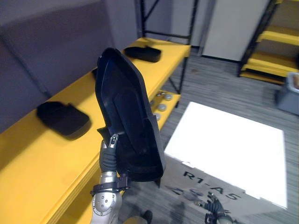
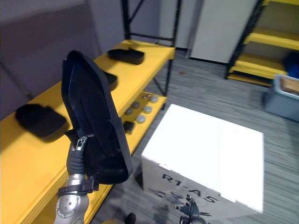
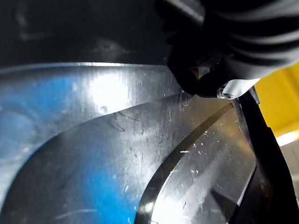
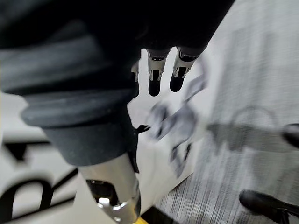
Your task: Walk over and take plastic housings, then place them on the shelf
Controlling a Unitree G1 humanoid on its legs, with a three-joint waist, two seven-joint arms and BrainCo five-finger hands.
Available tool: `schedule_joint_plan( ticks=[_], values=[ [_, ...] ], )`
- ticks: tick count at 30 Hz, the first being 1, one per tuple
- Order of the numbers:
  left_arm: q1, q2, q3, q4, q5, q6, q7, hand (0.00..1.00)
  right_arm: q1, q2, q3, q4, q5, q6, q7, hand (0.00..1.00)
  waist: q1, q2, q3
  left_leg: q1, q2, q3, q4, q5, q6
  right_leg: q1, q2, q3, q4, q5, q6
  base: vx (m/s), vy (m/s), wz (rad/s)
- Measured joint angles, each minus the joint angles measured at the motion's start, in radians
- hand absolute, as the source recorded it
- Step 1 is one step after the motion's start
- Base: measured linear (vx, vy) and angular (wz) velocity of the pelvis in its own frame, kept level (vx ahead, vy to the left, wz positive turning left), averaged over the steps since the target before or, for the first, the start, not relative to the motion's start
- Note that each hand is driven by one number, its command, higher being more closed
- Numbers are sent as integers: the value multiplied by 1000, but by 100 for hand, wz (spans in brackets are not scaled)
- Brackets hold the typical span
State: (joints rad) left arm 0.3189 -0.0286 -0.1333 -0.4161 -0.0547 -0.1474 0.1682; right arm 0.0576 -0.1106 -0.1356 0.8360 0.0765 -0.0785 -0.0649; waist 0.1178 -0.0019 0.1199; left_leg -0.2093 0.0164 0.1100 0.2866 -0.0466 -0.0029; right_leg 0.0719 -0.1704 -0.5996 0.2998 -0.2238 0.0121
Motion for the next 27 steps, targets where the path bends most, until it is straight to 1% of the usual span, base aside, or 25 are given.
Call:
schedule_joint_plan(
  ticks=[1,2,3,4,5,6,7,8,10,11,12,13,14,15,16,17,18,19,20,21,22,23,24,25,27],
  values=[
    [0,-2,0,1,-1,0,0,100,-8,-2,0,2,-9,0,-2,0,2,-3,1,-10,22,50,48,-19,11,2,-13,-22,8,0,0,15,174,108],
    [0,-1,2,6,-3,-4,1,100,-9,-6,0,6,-17,1,-7,0,-4,-8,5,-19,63,123,154,-56,38,22,-48,-81,18,-1,2,51,172,88],
    [0,-1,4,9,-3,-5,2,100,-8,-7,0,10,-25,1,-9,0,-9,-7,5,-13,79,140,185,-64,46,33,-62,-109,24,-3,6,71,240,110],
    [-1,-3,9,14,-3,-13,4,100,-4,-9,0,13,-35,1,-11,0,-22,0,-2,5,111,172,213,-75,59,50,-85,-159,37,-14,26,64,191,84],
    [-6,-7,10,17,-2,-18,7,100,-4,-10,-1,13,-35,1,-11,0,-30,8,-4,8,108,166,192,-89,42,60,-93,-178,49,-23,43,83,267,113],
    [-25,-12,9,31,-2,-22,13,100,-6,-12,-1,16,-38,1,-13,0,-42,23,-12,23,70,143,127,-121,45,63,-107,-209,71,-35,59,86,273,130],
    [-51,-11,13,57,0,-21,28,100,-12,5,5,29,-48,1,-10,0,-46,1,-10,23,14,97,76,-96,57,62,-133,-216,74,-39,61,67,257,130],
    [-54,-13,18,64,0,-20,39,100,-18,11,7,42,-50,1,-10,0,-46,-3,-9,23,-7,79,67,-89,63,64,-142,-219,74,-39,62,55,246,127],
    [-41,-17,32,71,2,-15,76,100,-17,13,21,68,-62,1,-8,0,-43,-6,-7,35,-79,7,78,-92,75,111,-184,-258,101,-37,64,62,192,117],
    [-41,-17,32,73,5,-15,82,100,-12,13,21,68,-70,2,-8,0,-41,-7,-6,40,-98,-13,83,-95,80,124,-199,-258,125,-36,63,68,111,119],
    [-41,-17,28,75,20,-15,89,100,-4,12,21,66,-78,3,-7,0,-41,-9,0,52,-130,-53,92,-107,99,126,-237,-222,212,-32,55,67,82,108],
    [-40,-16,23,76,24,-13,93,100,0,17,21,51,-79,6,-6,0,-44,-7,9,71,-148,-87,101,-124,107,85,-262,-90,341,-32,11,59,62,100],
    [-40,-15,18,76,24,-12,98,100,4,24,21,38,-79,8,-5,0,-46,-7,11,79,-151,-102,102,-126,108,50,-252,9,392,-44,11,38,16,75],
    [-40,-14,7,76,28,-11,105,100,17,36,23,10,-78,8,-4,0,-50,-7,12,88,-153,-125,100,-129,111,-3,-212,160,446,-60,17,10,-34,69],
    [-40,-13,-14,68,50,-11,109,100,37,53,45,-34,-78,9,-3,0,-50,-12,15,96,-155,-153,92,-131,113,-86,-125,382,480,-86,49,0,-57,63],
    [-40,-13,-21,63,57,-11,110,100,43,61,55,-45,-78,10,-3,0,-52,-19,15,99,-159,-163,88,-129,111,-115,-93,458,480,-95,61,15,-90,58],
    [-45,-13,-39,59,63,-11,110,100,60,79,68,-73,-78,13,-2,0,-54,-34,12,96,-165,-183,83,-125,105,-166,-41,579,465,-113,82,35,-130,63],
    [-50,-13,-57,60,71,-11,111,100,80,93,79,-96,-77,14,-2,0,-63,-49,9,90,-174,-221,81,-121,98,-187,7,676,429,-125,83,60,-201,80],
    [-50,-13,-67,60,76,-11,111,100,92,99,81,-104,-77,15,-1,0,-78,-53,9,89,-178,-242,80,-118,93,-190,27,715,403,-125,84,56,-205,109],
    [-49,-12,-82,61,79,-10,110,100,116,109,80,-118,-73,17,-3,0,-90,-63,4,89,-184,-267,79,-120,84,-179,40,753,321,-121,84,53,-193,91],
    [-48,-12,-88,60,79,-10,110,100,127,115,80,-119,-73,17,-3,0,-88,-74,-1,88,-189,-272,79,-123,79,-171,30,750,259,-108,72,97,-278,82],
    [-51,-17,-91,69,80,-12,110,100,138,122,79,-118,-72,19,-3,0,-77,-95,-10,76,-192,-272,98,-138,65,-156,10,723,182,-95,103,128,-336,70],
    [-47,-14,-102,77,83,-6,106,100,146,126,80,-120,-68,22,-5,0,-83,-79,-25,53,-143,-253,124,-156,46,-134,28,671,144,-87,88,127,-328,76],
    [-48,-15,-114,78,86,-6,104,100,145,124,80,-120,-66,22,-8,0,-85,-72,-29,50,-106,-224,131,-157,31,-121,41,646,121,-81,79,114,-229,68],
    [-48,-15,-130,83,87,-6,103,100,142,119,80,-126,-59,22,-10,0,-75,-67,-36,60,-81,-216,119,-149,19,-79,57,620,89,-73,68,127,-160,34]
  ],
)
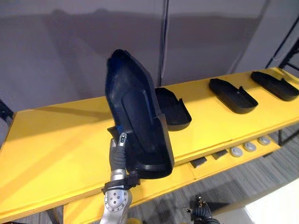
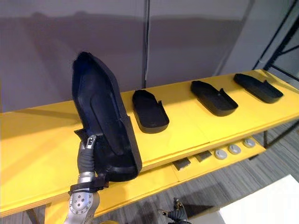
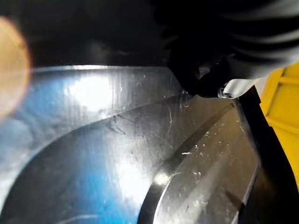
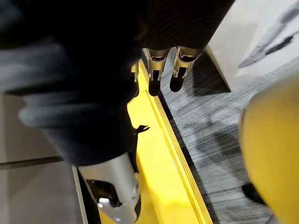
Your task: Walk over and take plastic housings, then place them on the shelf
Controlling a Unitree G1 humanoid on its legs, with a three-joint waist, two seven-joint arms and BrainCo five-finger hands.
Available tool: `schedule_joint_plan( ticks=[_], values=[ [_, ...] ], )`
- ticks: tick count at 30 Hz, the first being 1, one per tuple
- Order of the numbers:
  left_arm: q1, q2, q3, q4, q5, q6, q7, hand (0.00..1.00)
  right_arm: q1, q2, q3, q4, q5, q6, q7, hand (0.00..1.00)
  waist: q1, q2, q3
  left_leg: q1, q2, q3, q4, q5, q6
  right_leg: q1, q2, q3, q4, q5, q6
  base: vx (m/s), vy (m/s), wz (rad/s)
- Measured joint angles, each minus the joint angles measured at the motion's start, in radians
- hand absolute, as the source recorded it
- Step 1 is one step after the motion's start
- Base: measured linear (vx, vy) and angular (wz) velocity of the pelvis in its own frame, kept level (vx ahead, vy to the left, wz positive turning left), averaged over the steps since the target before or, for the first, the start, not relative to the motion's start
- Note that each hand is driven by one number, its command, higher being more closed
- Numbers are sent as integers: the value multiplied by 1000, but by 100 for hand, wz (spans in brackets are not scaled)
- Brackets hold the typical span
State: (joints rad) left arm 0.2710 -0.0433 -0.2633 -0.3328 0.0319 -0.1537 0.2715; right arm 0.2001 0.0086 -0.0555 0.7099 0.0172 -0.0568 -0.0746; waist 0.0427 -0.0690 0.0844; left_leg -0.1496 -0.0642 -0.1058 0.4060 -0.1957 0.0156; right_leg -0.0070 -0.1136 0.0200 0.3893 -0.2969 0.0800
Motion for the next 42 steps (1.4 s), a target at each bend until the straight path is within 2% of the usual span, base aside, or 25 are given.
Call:
schedule_joint_plan(
  ticks=[4,8,12,13,14,15,16,19,20,21,22,23,24,26,28,29,30,31,32,33,34,35,36,39,42],
  values=[
    [3,0,0,1,-3,0,-8,100,-2,0,0,-36,8,-2,-3,0,4,-5,-7,37,18,-6,-36,10,-17,68,17,-31,-88,30,-17,119,-75,13],
    [-1,0,-9,0,-9,0,-17,100,7,1,12,-33,9,-2,-5,0,10,-15,-5,31,16,-40,-49,30,-45,94,22,-98,-105,47,-16,41,-42,48],
    [-3,0,7,-2,-9,0,5,100,-12,-9,10,-30,13,-2,-10,0,25,-21,6,-10,35,7,-9,50,-52,89,30,-144,-79,48,-19,-44,-56,40],
    [-4,0,16,-5,-9,0,9,100,-29,-11,9,-26,12,-3,-14,0,25,-39,8,-4,42,15,-18,38,-65,68,14,-140,-62,53,-27,-98,-36,21],
    [-9,-1,21,-12,-9,0,11,100,-38,-11,6,-25,12,-3,-17,0,21,-37,11,-13,75,59,37,14,-58,73,16,-142,-62,53,-27,-38,-108,-6],
    [-28,-3,31,-19,-9,-2,18,100,-61,-22,7,-25,7,-2,-25,0,21,-22,20,-26,203,133,164,-29,-75,74,31,-142,-66,53,-27,5,-80,-11],
    [-43,-3,32,-16,-9,-2,23,100,-68,-30,7,-24,4,-2,-26,0,12,-19,18,-17,261,138,186,-35,-84,70,26,-141,-64,52,-29,0,-51,-14],
    [-94,-4,19,6,-10,-5,41,100,-71,-47,-7,-22,-9,-2,-33,0,-11,-14,13,23,350,160,116,-16,-73,54,-19,-154,-68,52,-28,-39,172,14],
    [-127,-3,-4,27,-10,-7,46,100,-63,-53,-21,-12,-13,-2,-34,0,-38,4,4,24,375,169,37,38,-52,42,-43,-191,-69,53,-16,-48,338,75],
    [-166,-2,-30,60,-10,-9,46,100,-57,-55,-24,16,-14,-1,-34,0,-61,17,-3,23,357,169,-31,44,-112,37,-70,-227,-70,61,11,-52,560,105],
    [-195,-2,-44,85,-10,-9,45,100,-53,-44,-24,36,-14,1,-34,0,-69,7,-1,21,331,174,-54,34,-142,37,-99,-235,-73,73,30,-48,609,101],
    [-208,0,-52,105,-11,-10,46,100,-52,-15,-19,57,-14,2,-28,0,-67,-21,10,5,290,170,-42,30,-162,42,-136,-232,-87,97,47,-40,583,61],
    [-207,1,-47,116,-11,-10,49,100,-50,4,-19,62,-14,2,-27,0,-58,-30,11,-6,276,169,-23,24,-153,43,-148,-229,-96,116,49,-41,437,29],
    [-197,5,-30,141,-16,-9,52,100,-45,42,-11,64,-14,2,-23,0,-37,-28,15,-45,273,173,60,-4,-136,43,-151,-220,-105,188,41,-53,384,3],
    [-171,15,-29,142,-27,-10,49,100,-45,46,16,64,-17,3,-16,0,-9,-30,17,-60,272,199,127,-57,-107,39,-155,-211,-80,233,0,-117,383,-5],
    [-160,18,-29,141,-30,-10,49,100,-44,46,19,65,-18,3,-14,0,-5,-28,18,-55,267,209,133,-72,-96,35,-158,-198,-70,235,-2,-144,312,-22],
    [-136,19,-20,138,-31,-10,46,100,-47,47,21,65,-19,3,-6,0,-1,-36,17,-53,258,227,153,-92,-61,14,-164,-163,-20,207,18,-170,246,-14],
    [-122,19,-8,138,-30,-6,39,100,-48,48,24,59,-18,3,-1,0,-5,-42,20,-52,248,219,155,-95,-50,-21,-114,-87,123,118,78,-173,192,1],
    [-118,17,-7,138,-31,-2,35,100,-34,45,22,55,-18,3,0,0,-6,-51,20,-43,228,215,145,-93,-46,-40,-58,-36,193,57,92,-117,84,19],
    [-117,16,-8,138,-30,-2,35,100,-27,41,22,55,-18,3,0,0,-5,-56,21,-37,210,218,133,-91,-45,-44,-26,-9,221,18,89,-86,20,23],
    [-117,9,-8,138,-29,-2,28,100,-10,30,22,54,-16,3,1,0,-7,-55,18,-37,170,222,115,-84,-40,-51,29,25,222,-58,55,-56,6,16],
    [-117,3,-8,137,-28,-2,25,100,-4,27,22,54,-14,3,1,0,-8,-58,14,-38,154,221,112,-82,-40,-50,36,32,207,-78,36,-58,4,14],
    [-117,-3,-10,135,-27,-1,18,100,7,27,23,54,-14,4,1,0,-6,-62,11,-43,130,223,109,-71,-40,-29,26,51,152,-116,-8,-29,-18,15],
    [-115,-2,-17,138,-8,9,2,100,15,23,18,53,-11,5,3,0,-31,-56,7,-49,124,191,100,-47,-44,-8,27,19,122,-116,-14,-13,-38,30],
    [-118,1,-45,137,3,10,-17,100,32,29,14,52,-2,5,3,0,-26,-68,-5,-49,131,173,97,-35,-54,30,40,-6,79,-101,-34,81,-30,23]
  ],
)
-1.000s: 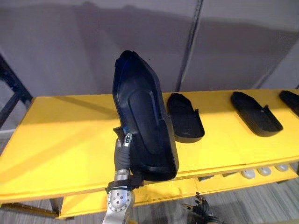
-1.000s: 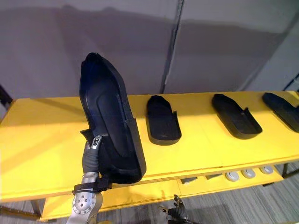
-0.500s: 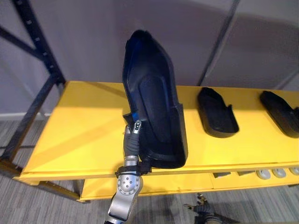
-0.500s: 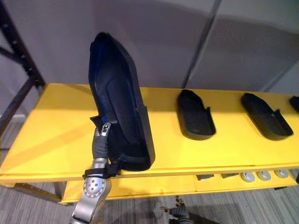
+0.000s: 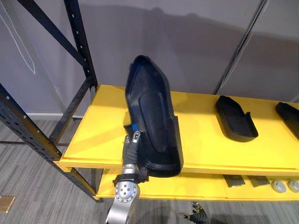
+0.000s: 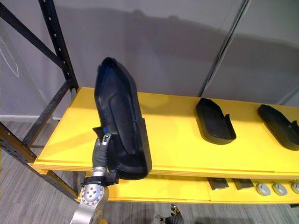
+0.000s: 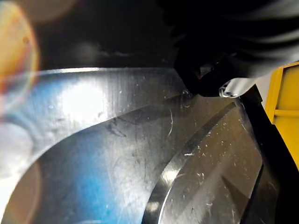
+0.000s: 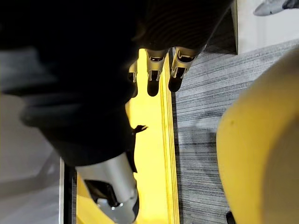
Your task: Walk over and take plastic housings, then place them on the shelf
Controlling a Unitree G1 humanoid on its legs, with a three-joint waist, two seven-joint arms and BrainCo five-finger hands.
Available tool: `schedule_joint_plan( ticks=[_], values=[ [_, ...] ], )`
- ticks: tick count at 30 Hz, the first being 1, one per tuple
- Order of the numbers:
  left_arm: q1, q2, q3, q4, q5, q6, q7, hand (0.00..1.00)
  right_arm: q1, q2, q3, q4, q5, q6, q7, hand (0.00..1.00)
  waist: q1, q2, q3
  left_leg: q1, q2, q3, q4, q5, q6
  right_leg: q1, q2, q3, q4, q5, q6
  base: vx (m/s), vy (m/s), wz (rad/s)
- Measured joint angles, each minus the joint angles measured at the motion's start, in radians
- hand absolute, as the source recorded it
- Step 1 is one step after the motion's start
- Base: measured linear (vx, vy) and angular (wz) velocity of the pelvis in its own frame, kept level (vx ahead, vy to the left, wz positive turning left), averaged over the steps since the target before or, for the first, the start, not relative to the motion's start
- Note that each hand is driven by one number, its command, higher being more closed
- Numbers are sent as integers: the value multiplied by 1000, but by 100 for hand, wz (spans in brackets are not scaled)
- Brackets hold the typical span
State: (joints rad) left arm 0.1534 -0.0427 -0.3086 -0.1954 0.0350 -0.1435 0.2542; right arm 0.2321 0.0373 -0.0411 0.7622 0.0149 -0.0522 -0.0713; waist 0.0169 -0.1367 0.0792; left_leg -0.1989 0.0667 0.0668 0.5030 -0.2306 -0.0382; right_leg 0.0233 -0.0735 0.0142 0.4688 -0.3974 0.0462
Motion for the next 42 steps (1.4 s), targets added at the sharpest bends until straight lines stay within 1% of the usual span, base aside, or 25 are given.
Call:
schedule_joint_plan(
  ticks=[2,4,6,8,10,11,12,13,14,15,17,18,19,20,21,23,24,25,27,29,32,33,37,38,42],
  values=[
    [0,0,6,0,9,0,-1,100,-1,4,0,0,9,0,0,0,1,0,-2,10,7,5,-9,0,0,16,7,4,-28,14,1,102,14,-7],
    [0,0,10,-1,10,1,-1,100,-4,8,1,0,11,0,0,0,2,4,-13,14,21,19,-27,3,0,17,16,21,-56,39,-8,79,30,-22],
    [2,0,19,-1,10,3,-3,100,-3,12,1,0,10,0,0,0,11,6,-18,51,41,55,-67,12,-1,31,29,59,-96,84,-8,63,55,-48],
    [3,0,36,-1,10,5,-7,100,1,12,1,1,10,0,0,0,10,10,-24,81,55,77,-96,19,-3,43,37,74,-120,118,-13,35,52,-47],
    [-3,0,85,0,27,17,-17,100,5,10,2,4,9,0,2,0,-1,9,-36,115,62,108,-153,42,-3,46,42,93,-153,160,-12,0,31,-40],
    [-7,1,99,1,36,23,-18,100,5,10,2,8,7,0,3,0,-3,10,-38,120,64,115,-165,49,-4,45,43,97,-161,170,-13,-23,22,-34],
    [-24,3,126,17,53,37,-17,100,9,8,2,21,5,0,8,0,-2,15,-45,126,68,126,-188,61,-4,44,49,116,-182,192,-12,-37,7,-26],
    [-55,10,157,40,69,56,-16,100,9,8,1,29,-1,0,15,0,-4,16,-46,135,68,131,-213,75,-5,44,51,116,-197,207,-23,-45,-1,-23],
    [-73,17,171,57,69,63,-15,100,9,7,1,32,-7,0,18,0,-5,18,-47,138,68,134,-224,83,-4,43,51,116,-203,213,-21,-65,-19,-14],
    [-111,31,196,90,69,82,-8,100,8,6,1,35,-14,0,24,0,-5,19,-47,148,65,139,-248,98,-5,45,51,118,-213,222,-21,-83,-36,-9],
    [-168,53,229,150,69,102,3,100,7,2,2,42,-17,-1,35,0,-14,22,-56,154,57,136,-287,123,-4,38,50,121,-219,226,-22,-102,-46,1],
    [-212,69,260,212,69,110,6,100,-5,-3,2,57,-19,-1,40,0,-19,27,-58,173,47,139,-335,159,-4,32,43,121,-230,235,-24,-116,-45,0],
    [-248,84,294,269,73,129,15,100,-12,-11,3,65,-22,-1,47,0,-30,37,-64,193,40,145,-396,198,-4,33,42,122,-251,249,-19,-115,-40,-6],
    [-266,92,308,296,77,137,21,100,-14,-15,3,67,-22,-1,52,0,-35,42,-65,202,37,148,-424,216,-5,31,42,126,-260,254,-20,-116,-29,-12],
    [-304,109,339,351,77,152,25,100,-26,-25,4,72,-22,-1,58,0,-44,46,-65,218,31,152,-478,250,-6,29,42,137,-280,261,-25,-136,-13,-10],
    [-356,141,366,436,77,177,26,100,-39,-43,3,85,-23,-1,64,0,-61,54,-61,237,20,153,-556,300,-5,29,38,139,-309,261,-25,-178,0,-3],
    [-388,156,370,487,78,191,25,100,-43,-54,0,84,-22,-1,69,0,-65,67,-51,251,18,147,-594,324,-14,30,42,137,-319,268,-17,-195,7,-2],
    [-401,162,373,512,79,199,24,100,-44,-62,1,83,-22,-1,72,0,-66,72,-47,252,19,147,-595,327,-15,30,45,138,-320,271,-15,-198,4,-5],
    [-440,176,382,602,84,219,18,100,-49,-83,1,84,-22,-1,78,0,-80,85,-43,257,20,136,-595,329,-17,33,49,138,-322,271,-12,-199,1,-2],
    [-482,194,383,658,85,236,16,100,-54,-87,0,85,-22,-1,81,0,-88,84,-35,254,19,121,-595,329,-17,30,53,140,-325,266,-8,-126,7,-1],
    [-531,215,384,732,87,240,16,100,-55,-88,0,85,-22,-2,83,0,-92,86,-29,248,19,121,-595,329,-17,31,55,142,-339,266,-7,-75,13,-2],
    [-555,220,391,762,89,243,14,0,-57,-88,0,85,-22,-3,85,0,-96,83,-28,241,18,119,-595,329,-17,29,55,143,-346,266,-7,-9,29,3],
    [-618,237,410,833,97,248,14,0,-68,-87,-4,100,-22,-5,89,0,-102,77,-28,228,2,111,-594,329,-17,23,50,167,-356,271,-14,42,32,2],
    [-636,240,421,850,109,249,15,0,-77,-86,-7,115,-22,-5,91,0,-102,76,-28,228,-1,111,-591,331,-12,23,47,167,-356,275,-11,99,28,1],
    [-697,260,449,889,126,252,23,0,-90,-82,-17,135,-22,-7,93,0,-106,68,-24,228,-4,99,-590,332,-9,31,46,167,-365,277,-15,109,9,1]
  ],
)
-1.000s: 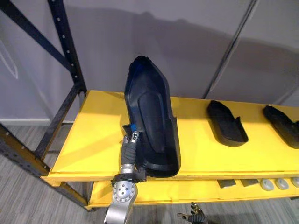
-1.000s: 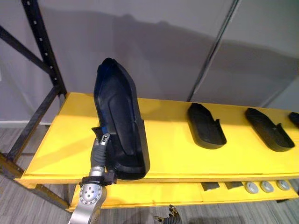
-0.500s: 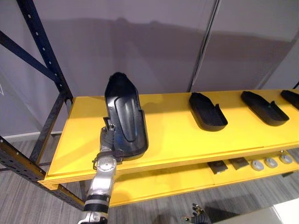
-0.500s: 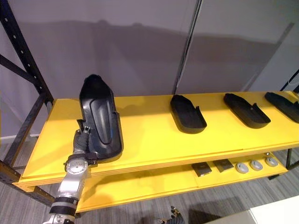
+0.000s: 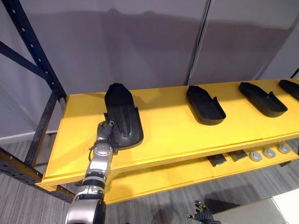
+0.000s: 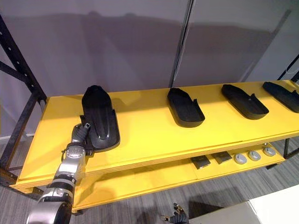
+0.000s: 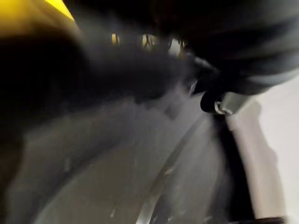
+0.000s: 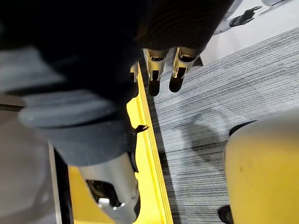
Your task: Walk over and take plastic housings, then place them on the shelf
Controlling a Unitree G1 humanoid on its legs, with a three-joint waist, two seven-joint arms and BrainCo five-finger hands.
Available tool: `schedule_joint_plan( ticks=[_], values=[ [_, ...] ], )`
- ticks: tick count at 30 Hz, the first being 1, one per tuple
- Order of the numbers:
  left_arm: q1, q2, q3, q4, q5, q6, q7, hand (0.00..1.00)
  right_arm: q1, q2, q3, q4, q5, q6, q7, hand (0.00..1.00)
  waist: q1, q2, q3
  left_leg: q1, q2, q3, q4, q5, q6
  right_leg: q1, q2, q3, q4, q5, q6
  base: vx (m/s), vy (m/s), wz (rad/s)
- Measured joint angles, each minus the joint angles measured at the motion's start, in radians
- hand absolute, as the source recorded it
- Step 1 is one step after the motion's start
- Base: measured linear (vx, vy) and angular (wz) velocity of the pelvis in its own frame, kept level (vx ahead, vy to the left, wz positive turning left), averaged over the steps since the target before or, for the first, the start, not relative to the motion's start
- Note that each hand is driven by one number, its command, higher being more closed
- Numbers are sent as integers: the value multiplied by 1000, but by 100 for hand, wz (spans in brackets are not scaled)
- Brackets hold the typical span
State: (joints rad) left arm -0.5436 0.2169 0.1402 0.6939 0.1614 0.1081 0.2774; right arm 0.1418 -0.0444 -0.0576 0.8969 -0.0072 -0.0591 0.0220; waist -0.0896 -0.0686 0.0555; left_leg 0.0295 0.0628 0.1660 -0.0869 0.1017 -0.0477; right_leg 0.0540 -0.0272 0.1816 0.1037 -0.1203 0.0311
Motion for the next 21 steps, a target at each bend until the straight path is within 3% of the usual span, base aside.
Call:
schedule_joint_plan(
  ticks=[12,14,18,21],
  values=[
    [-40,-14,11,-6,-3,2,9,0,-27,-16,-1,32,1,-1,-1,0,-13,-5,27,17,2,-18,-1,-8,-4,14,-2,-2,-6,4,-5,-33,15,-1],
    [-28,-30,5,-84,-3,3,15,0,-26,-22,-1,32,1,-1,-1,0,-9,-7,37,17,-2,-27,-2,-6,-2,16,-4,-6,-6,4,-5,-101,33,8],
    [84,-78,-22,-402,4,0,53,0,-2,-36,-1,38,0,-1,-1,0,-2,-8,41,13,-8,-33,-4,-4,1,16,-11,-5,-5,3,-3,-52,34,5],
    [168,-118,-88,-607,53,-19,77,0,36,-38,-3,38,0,0,-1,0,21,-8,40,9,-9,-34,-1,-4,1,16,-12,-6,-4,3,-2,0,8,2]
  ],
)
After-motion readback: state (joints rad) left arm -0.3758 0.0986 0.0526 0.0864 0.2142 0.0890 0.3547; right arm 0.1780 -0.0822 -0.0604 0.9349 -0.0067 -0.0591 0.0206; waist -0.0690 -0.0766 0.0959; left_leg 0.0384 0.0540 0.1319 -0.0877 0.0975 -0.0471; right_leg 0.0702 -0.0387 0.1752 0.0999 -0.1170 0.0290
